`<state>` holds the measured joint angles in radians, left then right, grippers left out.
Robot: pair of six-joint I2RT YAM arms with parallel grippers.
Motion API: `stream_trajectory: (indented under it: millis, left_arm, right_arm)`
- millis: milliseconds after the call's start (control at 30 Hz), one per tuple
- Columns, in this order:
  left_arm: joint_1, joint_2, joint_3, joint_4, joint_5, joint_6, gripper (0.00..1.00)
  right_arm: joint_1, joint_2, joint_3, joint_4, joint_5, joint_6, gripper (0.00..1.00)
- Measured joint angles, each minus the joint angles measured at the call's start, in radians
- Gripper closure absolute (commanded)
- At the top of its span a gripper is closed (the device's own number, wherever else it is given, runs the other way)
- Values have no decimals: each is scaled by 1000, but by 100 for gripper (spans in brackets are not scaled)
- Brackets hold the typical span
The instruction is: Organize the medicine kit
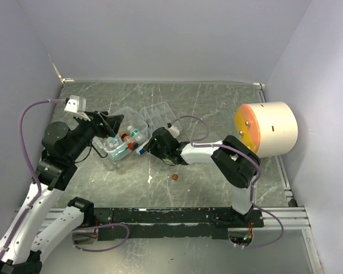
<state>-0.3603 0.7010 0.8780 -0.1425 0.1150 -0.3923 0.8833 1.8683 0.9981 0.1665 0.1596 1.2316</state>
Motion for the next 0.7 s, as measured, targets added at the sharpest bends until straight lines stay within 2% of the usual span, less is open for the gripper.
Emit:
stream_trajectory:
  millis: [233, 500, 600, 700]
  left_arm:
    - [-11, -11, -7, -2, -6, 0, 17]
    - [-16, -13, -7, -2, -18, 0, 17]
    - [-16, -13, -8, -3, -22, 0, 17]
    - [-16, -13, -8, -3, -22, 0, 18]
  right_arm:
    - [0, 52, 46, 5, 87, 101, 56]
    - [0, 80, 100, -63, 186, 183, 60]
    - [0, 89, 101, -76, 199, 197, 67]
    - [0, 95, 101, -63, 198, 208, 81]
